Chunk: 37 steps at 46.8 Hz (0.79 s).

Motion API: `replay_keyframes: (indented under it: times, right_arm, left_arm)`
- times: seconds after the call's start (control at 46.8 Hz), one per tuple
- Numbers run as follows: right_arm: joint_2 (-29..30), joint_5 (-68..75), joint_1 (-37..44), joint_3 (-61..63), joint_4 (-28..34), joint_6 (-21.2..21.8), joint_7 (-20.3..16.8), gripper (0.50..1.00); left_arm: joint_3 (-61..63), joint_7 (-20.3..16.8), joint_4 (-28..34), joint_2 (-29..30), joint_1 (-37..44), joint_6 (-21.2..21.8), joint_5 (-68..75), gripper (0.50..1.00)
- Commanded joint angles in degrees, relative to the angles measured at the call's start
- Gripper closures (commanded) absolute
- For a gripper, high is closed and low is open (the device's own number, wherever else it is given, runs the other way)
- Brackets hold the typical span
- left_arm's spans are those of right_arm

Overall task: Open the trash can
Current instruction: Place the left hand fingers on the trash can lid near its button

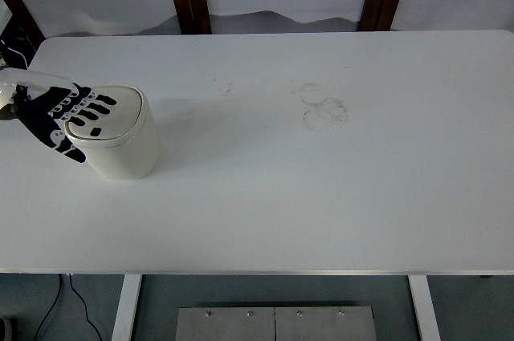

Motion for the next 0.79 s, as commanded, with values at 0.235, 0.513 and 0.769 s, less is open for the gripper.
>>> replay_keyframes:
  times: [0.235,0.513,0.769]
  right_arm:
    - [0.0,0.0,0.1,-0.1,0.0,0.0,0.0,0.505]
    - [0.0,0.0,0.0,0.0,0.0,-0.1,0.0,0.505]
    - [0.0,0.0,0.0,-0.1,0.0,-0.1,0.0,0.505]
  left_arm:
    - [0.0,0.0,0.3,-1.6,0.1,0.0,-0.1,0.5]
    - [0.0,0.0,0.6,-2.1,0.1,0.0,-0.1,0.5]
    - [0.0,0.0,0.6,-2.1,1.1,0.0,-0.1,0.5]
